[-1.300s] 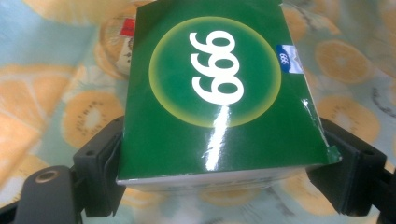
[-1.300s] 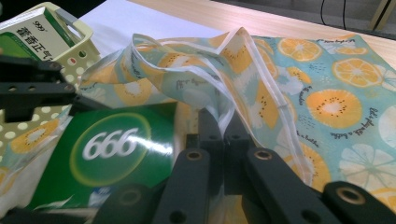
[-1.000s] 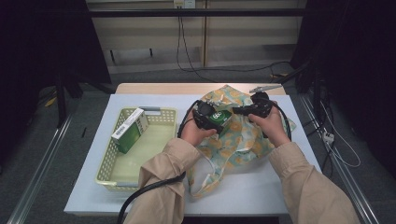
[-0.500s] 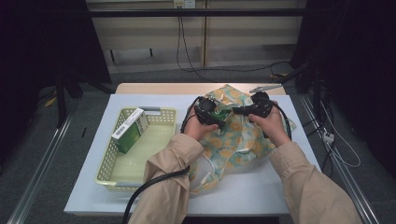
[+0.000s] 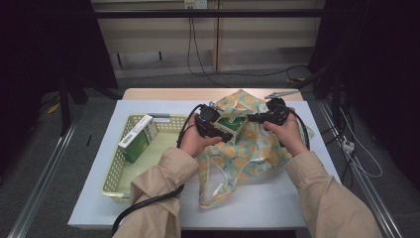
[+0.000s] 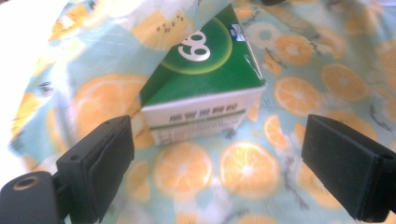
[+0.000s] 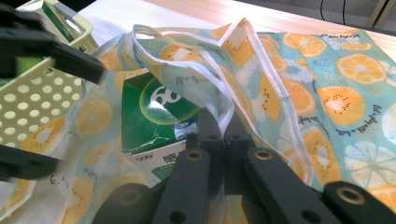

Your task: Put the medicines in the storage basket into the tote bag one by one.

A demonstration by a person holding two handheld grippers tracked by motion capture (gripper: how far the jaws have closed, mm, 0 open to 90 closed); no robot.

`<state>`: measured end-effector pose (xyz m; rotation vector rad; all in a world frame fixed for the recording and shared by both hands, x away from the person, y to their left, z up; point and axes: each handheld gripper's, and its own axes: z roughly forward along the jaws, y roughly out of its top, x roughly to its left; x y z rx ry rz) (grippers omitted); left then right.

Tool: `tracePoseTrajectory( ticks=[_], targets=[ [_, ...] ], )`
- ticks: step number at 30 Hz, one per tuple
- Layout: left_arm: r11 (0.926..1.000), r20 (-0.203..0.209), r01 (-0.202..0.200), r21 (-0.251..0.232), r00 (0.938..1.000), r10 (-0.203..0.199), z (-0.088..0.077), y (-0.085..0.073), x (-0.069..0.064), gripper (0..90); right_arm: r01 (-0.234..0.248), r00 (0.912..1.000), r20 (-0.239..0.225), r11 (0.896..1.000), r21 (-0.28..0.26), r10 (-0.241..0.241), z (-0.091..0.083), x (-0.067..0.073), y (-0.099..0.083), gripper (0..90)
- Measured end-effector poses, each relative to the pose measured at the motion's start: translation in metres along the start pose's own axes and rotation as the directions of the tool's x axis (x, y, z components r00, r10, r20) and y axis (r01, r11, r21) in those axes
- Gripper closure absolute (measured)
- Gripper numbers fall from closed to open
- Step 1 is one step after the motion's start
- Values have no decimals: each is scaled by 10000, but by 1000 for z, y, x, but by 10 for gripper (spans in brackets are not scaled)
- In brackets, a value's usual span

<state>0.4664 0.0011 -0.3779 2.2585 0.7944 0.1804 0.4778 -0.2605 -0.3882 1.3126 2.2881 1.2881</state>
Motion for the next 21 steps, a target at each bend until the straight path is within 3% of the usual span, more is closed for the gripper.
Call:
tracePoseTrajectory(
  ticks=[8,14,21],
  targets=[
    [9994,217,-230,-277,9995,236,-45,-15,2,90,93,9999,-37,10000,-18,-93,0,5,-1,896],
    [9983,133,-250,-522,9996,257,-74,-27,12,90,140,9999,-20,9999,17,-140,-2,6,-1,896],
    [9985,-189,-179,-520,9997,169,-95,-40,26,90,161,9998,-68,9999,30,-161,-3,7,-2,896]
  ],
)
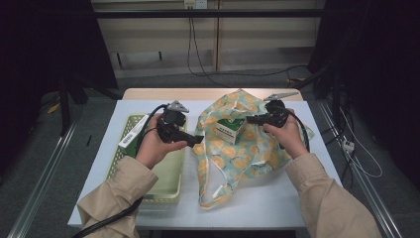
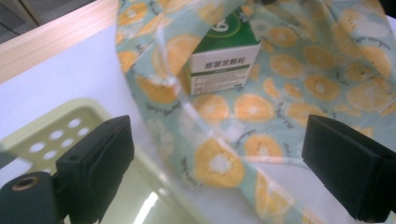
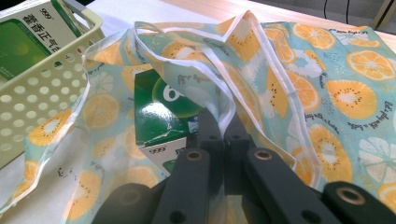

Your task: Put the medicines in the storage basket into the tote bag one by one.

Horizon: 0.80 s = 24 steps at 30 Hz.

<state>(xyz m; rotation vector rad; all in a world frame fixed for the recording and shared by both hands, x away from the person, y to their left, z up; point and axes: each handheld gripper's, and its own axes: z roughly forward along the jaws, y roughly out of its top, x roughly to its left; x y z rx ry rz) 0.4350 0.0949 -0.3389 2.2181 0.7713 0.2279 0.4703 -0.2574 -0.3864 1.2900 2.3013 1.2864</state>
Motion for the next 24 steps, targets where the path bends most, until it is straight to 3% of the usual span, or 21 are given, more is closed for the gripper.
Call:
tracePoseTrajectory(
  ticks=[18,24],
  targets=[
    [9983,-840,480,321,9954,-452,-35,-33,42,91,-19,10000,-61,10000,-25,19,-2,-1,-2,896],
    [9977,-919,618,294,9940,-588,-43,-40,52,78,-13,10000,-86,10000,-47,13,-2,-2,-3,895]
  ],
)
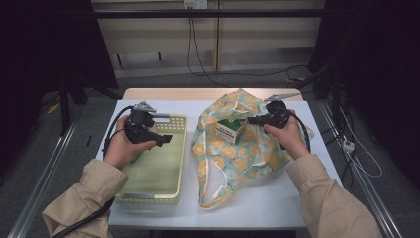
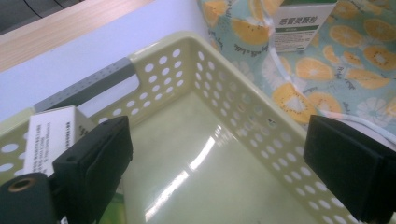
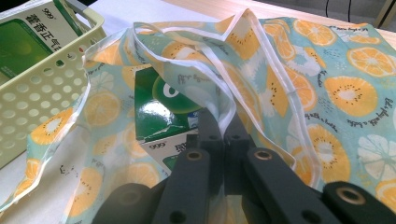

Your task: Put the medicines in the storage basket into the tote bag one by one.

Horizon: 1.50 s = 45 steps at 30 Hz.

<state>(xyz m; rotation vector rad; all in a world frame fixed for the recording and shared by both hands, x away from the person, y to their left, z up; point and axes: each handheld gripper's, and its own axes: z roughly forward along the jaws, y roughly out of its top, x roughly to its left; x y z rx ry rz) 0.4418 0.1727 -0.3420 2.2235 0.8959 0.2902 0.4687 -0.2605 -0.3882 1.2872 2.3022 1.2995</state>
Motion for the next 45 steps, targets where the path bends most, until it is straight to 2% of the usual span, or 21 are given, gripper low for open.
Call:
tracePoseTrajectory(
  ticks=[5,13,15,21,28,32,36,40,41,45],
  targets=[
    [10000,-129,49,-25,9999,-50,-5,-5,8,58,-5,10000,7,10000,-3,5,-1,-1,0,896],
    [9993,-536,371,-45,9979,-373,-9,-16,24,57,-37,10000,-2,10000,-29,37,-3,-2,-1,896],
    [9994,-723,350,14,9968,-348,-9,-18,28,57,-31,10000,0,10000,-43,31,-3,-2,-1,895],
    [9979,-937,652,26,9935,-647,-9,-27,39,57,-30,10000,-4,10000,-33,30,-3,-2,-1,896],
    [9971,-1140,741,182,9909,-716,-9,-35,50,60,-22,10000,10,10000,-52,22,-3,-3,-1,896],
    [9964,-1411,836,118,9867,-811,-11,-38,54,63,-29,10000,7,10000,-32,29,-4,-3,-1,896],
    [9954,-1486,924,240,9850,-879,-10,-41,56,69,-11,10000,6,10000,-84,11,-4,-3,-1,896],
    [9962,-1480,824,293,9860,-772,-8,-44,56,123,-38,10000,9,10000,-61,38,-3,-3,-1,895],
    [9969,-1513,699,354,9864,-637,-8,-45,56,143,-38,10000,6,10000,-49,39,-3,-3,-1,896],
    [9958,-1614,814,417,9841,-737,-6,-46,56,250,-46,10000,-3,10000,-69,46,-3,-3,-1,896]
  ],
)
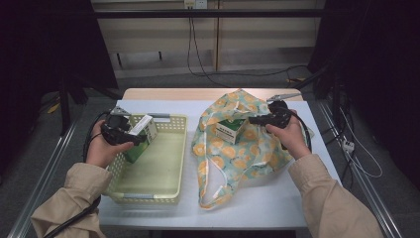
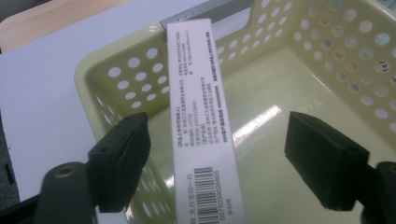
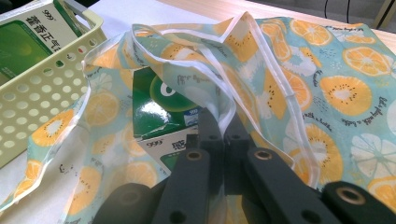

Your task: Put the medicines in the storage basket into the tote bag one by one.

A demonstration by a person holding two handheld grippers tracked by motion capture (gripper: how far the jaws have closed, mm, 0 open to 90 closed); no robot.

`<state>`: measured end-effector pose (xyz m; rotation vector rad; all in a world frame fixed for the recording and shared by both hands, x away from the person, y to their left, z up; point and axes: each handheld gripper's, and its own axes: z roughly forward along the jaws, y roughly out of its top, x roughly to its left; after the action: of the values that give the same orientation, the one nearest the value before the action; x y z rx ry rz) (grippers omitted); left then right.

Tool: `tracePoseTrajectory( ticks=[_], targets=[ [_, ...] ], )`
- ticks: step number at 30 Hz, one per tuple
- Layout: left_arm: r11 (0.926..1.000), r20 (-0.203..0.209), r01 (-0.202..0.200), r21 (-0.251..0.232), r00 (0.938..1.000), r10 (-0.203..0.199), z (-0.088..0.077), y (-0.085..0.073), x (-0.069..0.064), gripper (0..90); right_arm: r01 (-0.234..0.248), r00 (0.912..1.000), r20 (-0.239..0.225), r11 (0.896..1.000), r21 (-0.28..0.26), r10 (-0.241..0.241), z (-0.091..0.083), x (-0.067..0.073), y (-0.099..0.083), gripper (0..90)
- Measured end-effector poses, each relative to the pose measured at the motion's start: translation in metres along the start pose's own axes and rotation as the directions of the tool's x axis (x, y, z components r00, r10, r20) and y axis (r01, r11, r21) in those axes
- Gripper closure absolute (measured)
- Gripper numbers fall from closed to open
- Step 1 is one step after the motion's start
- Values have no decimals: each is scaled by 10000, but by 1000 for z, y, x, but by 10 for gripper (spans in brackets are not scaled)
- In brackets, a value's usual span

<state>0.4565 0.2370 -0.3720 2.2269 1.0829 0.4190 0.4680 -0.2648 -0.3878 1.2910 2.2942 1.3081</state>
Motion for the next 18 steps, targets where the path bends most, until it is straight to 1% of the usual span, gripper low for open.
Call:
tracePoseTrajectory(
  ticks=[1,3,4,6,10,14,16,18],
  targets=[
    [10000,-44,-73,24,10000,74,1,0,0,274,-15,10000,-11,10000,-17,15,0,0,0,895],
    [9997,0,-175,142,9998,175,2,-1,0,328,-52,10000,-22,10000,-68,52,0,-1,0,895],
    [9998,-68,-95,146,9999,96,4,-1,-1,338,-51,10000,-9,10000,-57,51,0,-1,0,895],
    [9993,-45,-188,334,9998,190,6,-2,-1,370,-29,10000,2,10000,-1,29,0,-1,0,895],
    [9979,-10,-249,601,9997,250,9,-4,-3,414,-8,10000,1,10000,26,8,0,-1,-1,895],
    [9963,51,-184,836,9998,181,9,-6,-4,452,2,10000,20,10000,-8,-1,-2,-2,-1,895],
    [9948,104,-262,979,9996,253,10,-6,-4,477,-33,10000,44,10000,-35,33,-2,-3,-1,895],
    [9940,182,-199,1072,9997,181,10,-7,-4,536,-16,10000,45,10000,-1,16,-2,-3,-1,895]
  ],
)
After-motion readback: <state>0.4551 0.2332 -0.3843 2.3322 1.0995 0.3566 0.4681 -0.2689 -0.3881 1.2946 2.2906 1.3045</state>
